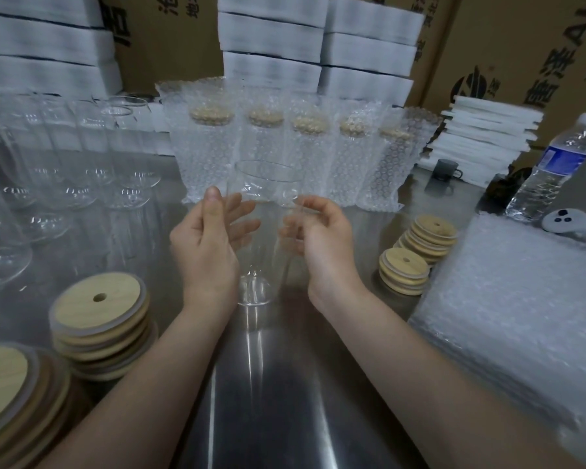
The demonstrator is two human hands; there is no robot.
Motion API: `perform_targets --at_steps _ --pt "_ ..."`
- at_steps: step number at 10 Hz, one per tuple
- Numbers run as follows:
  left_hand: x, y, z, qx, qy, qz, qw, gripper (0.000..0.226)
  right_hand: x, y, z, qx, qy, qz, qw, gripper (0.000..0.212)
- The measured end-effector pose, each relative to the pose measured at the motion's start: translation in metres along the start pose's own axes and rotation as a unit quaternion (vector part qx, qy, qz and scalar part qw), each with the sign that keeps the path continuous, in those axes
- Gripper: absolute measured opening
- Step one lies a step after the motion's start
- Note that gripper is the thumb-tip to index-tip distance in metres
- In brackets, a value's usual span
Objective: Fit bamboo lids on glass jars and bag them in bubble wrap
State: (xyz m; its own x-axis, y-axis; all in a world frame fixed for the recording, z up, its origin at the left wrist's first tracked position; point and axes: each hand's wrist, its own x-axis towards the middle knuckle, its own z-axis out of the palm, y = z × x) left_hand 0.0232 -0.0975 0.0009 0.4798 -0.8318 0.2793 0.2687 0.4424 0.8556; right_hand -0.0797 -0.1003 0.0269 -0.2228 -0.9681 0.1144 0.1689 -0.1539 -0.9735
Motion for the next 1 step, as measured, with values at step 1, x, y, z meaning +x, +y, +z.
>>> perform_targets --at_steps 1 --pt "-0.0007 -0.001 -0.0015 -0.003 0.018 0.008 1.0 0.036 0.0004 -0.0312 -0.0126 0.017 0.014 -0.084 0.996 0.03"
